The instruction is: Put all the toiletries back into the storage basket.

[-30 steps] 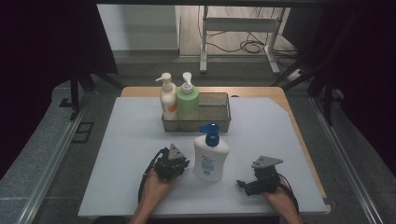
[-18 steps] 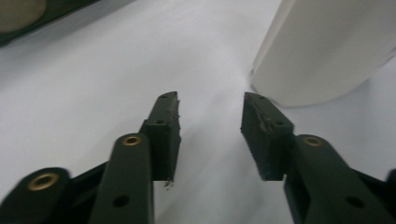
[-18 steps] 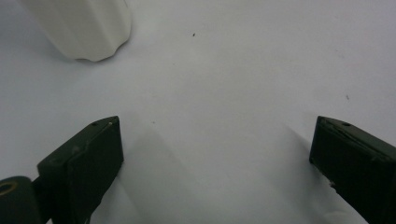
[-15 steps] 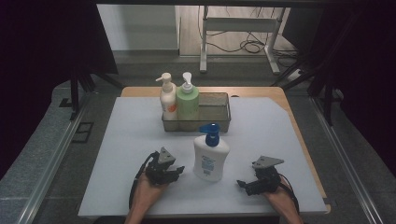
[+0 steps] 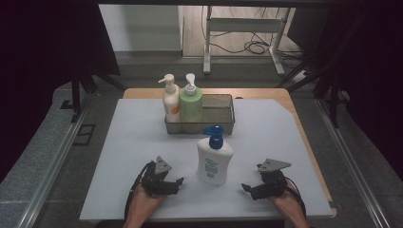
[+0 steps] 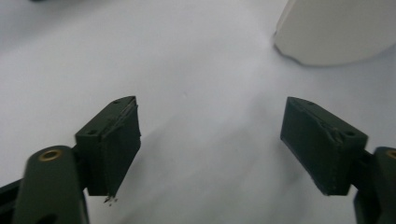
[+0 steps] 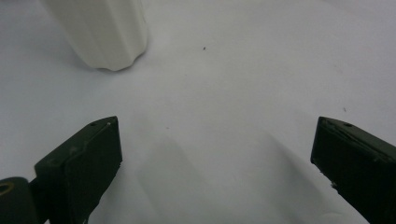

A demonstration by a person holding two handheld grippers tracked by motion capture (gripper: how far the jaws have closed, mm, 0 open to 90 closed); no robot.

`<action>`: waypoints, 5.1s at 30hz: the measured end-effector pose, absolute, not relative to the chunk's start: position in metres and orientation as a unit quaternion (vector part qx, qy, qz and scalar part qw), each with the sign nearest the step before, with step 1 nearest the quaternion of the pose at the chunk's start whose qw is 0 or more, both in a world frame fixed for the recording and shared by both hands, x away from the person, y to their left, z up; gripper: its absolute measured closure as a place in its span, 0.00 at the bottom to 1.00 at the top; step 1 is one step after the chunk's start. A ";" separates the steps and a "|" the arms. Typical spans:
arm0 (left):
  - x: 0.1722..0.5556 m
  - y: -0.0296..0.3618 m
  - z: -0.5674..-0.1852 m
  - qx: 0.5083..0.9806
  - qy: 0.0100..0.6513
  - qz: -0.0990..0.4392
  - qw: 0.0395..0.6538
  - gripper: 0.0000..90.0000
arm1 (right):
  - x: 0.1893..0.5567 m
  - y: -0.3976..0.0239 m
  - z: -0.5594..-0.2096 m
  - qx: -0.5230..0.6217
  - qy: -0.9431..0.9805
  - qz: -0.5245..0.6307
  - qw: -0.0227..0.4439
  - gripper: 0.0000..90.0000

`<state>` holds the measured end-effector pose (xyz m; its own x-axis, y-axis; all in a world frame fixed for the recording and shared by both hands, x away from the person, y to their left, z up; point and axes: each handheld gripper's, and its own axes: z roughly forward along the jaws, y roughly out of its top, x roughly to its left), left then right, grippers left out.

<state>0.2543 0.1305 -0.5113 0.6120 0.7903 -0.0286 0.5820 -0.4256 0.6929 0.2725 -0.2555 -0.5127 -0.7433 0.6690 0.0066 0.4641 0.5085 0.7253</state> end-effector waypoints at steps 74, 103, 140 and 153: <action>0.246 0.131 -0.524 0.833 0.410 0.151 0.339 0.13 | 0.297 -0.165 -0.423 0.222 0.859 0.455 0.080 0.13; 0.246 0.131 -0.524 0.834 0.409 0.150 0.338 0.13 | 0.304 -0.149 -0.412 0.188 0.865 0.458 0.085 0.40; 0.246 0.131 -0.524 0.834 0.408 0.152 0.338 0.13 | 0.328 -0.162 -0.376 0.252 0.847 0.448 0.139 0.41; 0.246 0.131 -0.524 0.834 0.409 0.152 0.338 0.13 | 0.346 -0.163 -0.356 0.278 0.834 0.446 0.169 0.41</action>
